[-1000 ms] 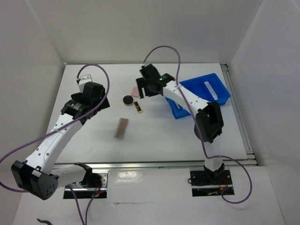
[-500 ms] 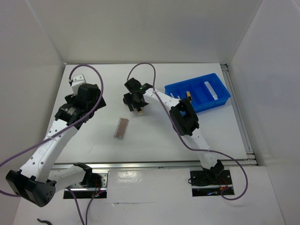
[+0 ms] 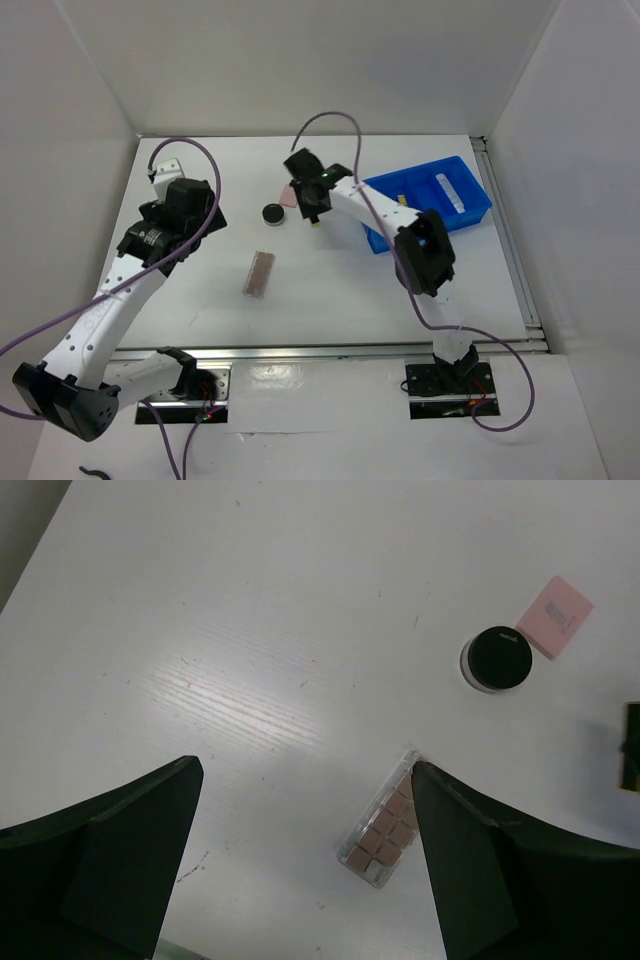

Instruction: Organize the makeup

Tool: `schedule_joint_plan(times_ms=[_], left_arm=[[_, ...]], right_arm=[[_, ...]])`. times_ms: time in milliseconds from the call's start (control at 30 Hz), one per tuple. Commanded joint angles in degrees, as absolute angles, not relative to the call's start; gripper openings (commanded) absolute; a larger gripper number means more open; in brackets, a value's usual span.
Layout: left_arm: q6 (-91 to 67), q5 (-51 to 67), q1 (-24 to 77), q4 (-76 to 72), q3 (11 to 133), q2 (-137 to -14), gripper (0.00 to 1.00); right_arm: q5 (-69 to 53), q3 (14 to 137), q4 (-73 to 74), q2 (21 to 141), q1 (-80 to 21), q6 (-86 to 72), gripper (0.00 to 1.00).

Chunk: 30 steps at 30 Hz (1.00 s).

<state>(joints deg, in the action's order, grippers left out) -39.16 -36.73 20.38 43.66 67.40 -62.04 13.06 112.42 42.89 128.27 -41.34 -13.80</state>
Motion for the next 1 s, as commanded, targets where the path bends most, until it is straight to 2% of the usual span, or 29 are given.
schedule_joint_plan(times_ms=[0, 133, 333, 533, 667, 767, 867, 900, 967], left_arm=[[-37.9, -33.4, 20.1, 41.9, 67.7, -62.0, 1.00], [-37.4, -29.0, 20.1, 40.8, 67.7, -63.5, 1.00], [-35.5, -27.4, 20.1, 41.2, 69.2, -66.8, 1.00], [-34.5, -25.5, 20.1, 40.5, 69.2, -67.3, 1.00], [-33.3, -23.7, 20.1, 40.0, 69.2, -69.5, 1.00], [-33.3, -23.2, 20.1, 41.3, 69.2, -70.8, 1.00], [-33.3, -22.7, 20.1, 41.3, 69.7, -71.3, 1.00], [-33.3, -22.7, 20.1, 41.3, 69.7, -71.3, 1.00], [-33.3, -22.7, 20.1, 41.3, 69.7, -71.3, 1.00]], right_arm=[[19.5, 110.4, 41.8, 113.4, -33.9, -13.5, 0.12], [20.4, 104.3, 41.8, 109.7, -24.8, -13.4, 0.12], [18.1, 105.6, 45.3, 113.5, -14.9, -14.1, 0.13], [16.6, 100.7, 43.3, 114.8, -12.3, -14.7, 0.13], [16.7, 98.8, 41.2, 115.3, -11.7, -14.7, 0.19], [17.2, 99.3, 40.7, 117.5, -11.2, -15.2, 0.29], [17.2, 102.6, 42.7, 119.9, -11.2, -15.2, 0.56], [17.2, 103.4, 43.2, 119.9, -11.2, -15.2, 0.70], [17.2, 103.4, 43.2, 119.2, -11.2, -15.2, 0.77]])
